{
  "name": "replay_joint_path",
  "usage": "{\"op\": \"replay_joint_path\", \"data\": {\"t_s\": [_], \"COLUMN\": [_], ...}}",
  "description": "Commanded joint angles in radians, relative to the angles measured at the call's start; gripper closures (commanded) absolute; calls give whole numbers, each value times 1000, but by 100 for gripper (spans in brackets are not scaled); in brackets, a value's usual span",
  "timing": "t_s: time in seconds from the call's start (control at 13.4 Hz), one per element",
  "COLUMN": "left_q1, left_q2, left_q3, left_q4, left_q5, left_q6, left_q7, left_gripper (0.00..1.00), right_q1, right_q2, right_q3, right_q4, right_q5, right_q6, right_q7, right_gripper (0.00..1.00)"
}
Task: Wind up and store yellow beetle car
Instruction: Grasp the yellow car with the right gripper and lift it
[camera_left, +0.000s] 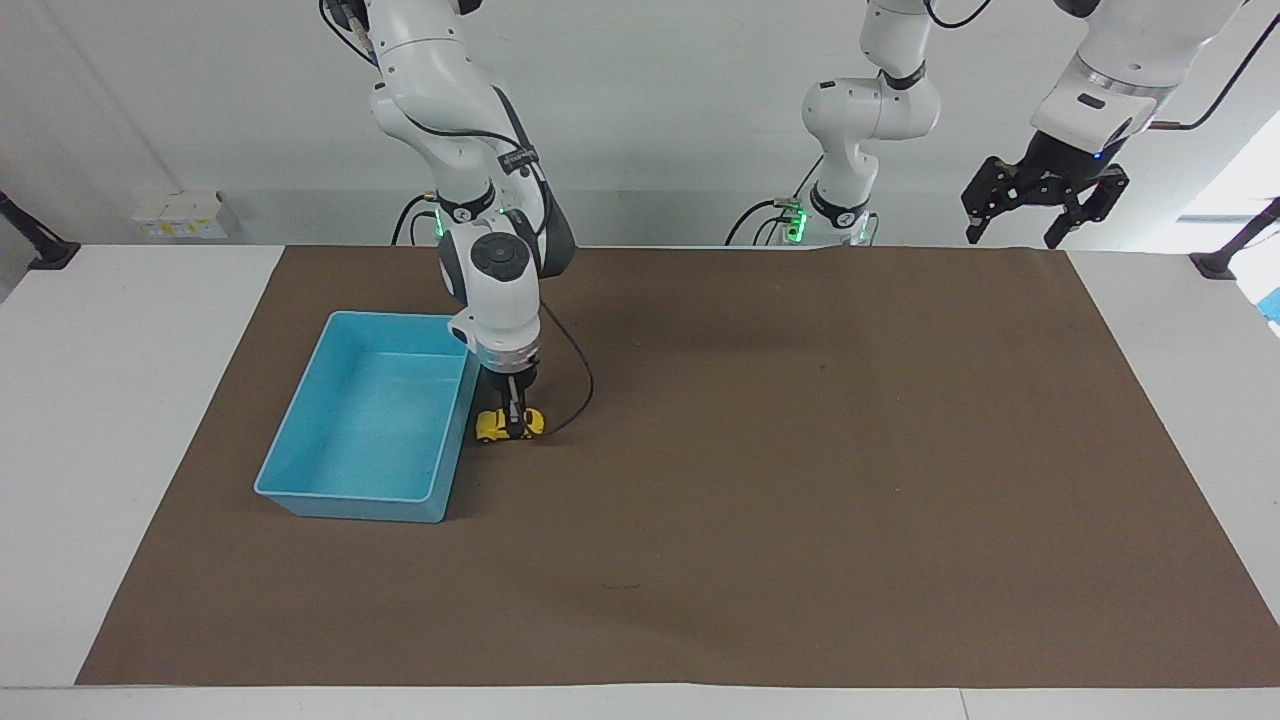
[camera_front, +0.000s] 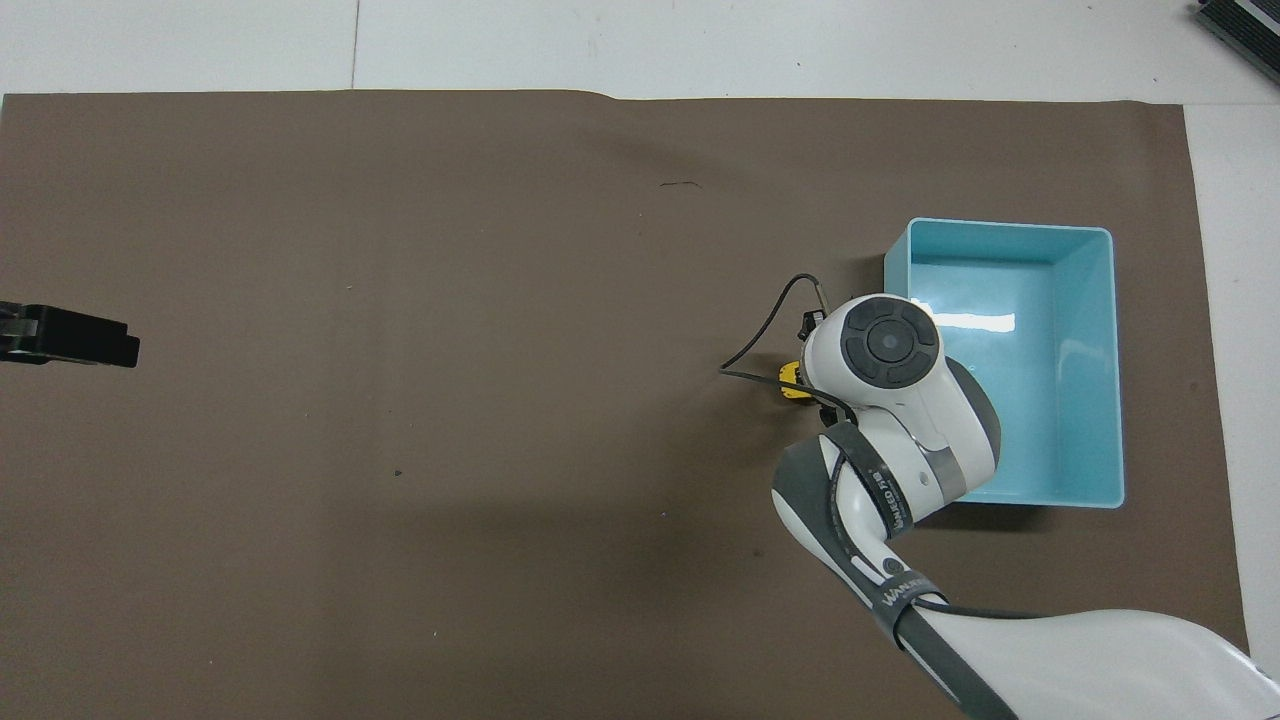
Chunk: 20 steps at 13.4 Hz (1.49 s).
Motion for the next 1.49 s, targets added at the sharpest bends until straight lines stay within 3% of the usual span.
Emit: {"op": "replay_joint_path", "data": {"t_s": [0.0,0.52,0.97,1.41], "left_q1": [16,16,16,16], "left_q2": [-11,-11,-11,-11], "left_q3": [-11,-11,-11,-11], "left_q4": [0,-2,-2,-2], "left_q5": [3,3,3,3], "left_q6": [-11,-9,-9,-9], "left_q7": [5,4,4,5], "left_gripper": [0,0,0,0], "right_q1": [-4,-6,-49,-165], "right_q2": [-22,-145,-182,-182], "right_q3": [16,52,46,44], "right_q4": [64,67,66,64], "right_q5": [-16,4,63,118], "right_q6": [-99,-201,-218,-218], "right_q7": [29,-6,-252,-582], "right_gripper": [100,100,100,100]}}
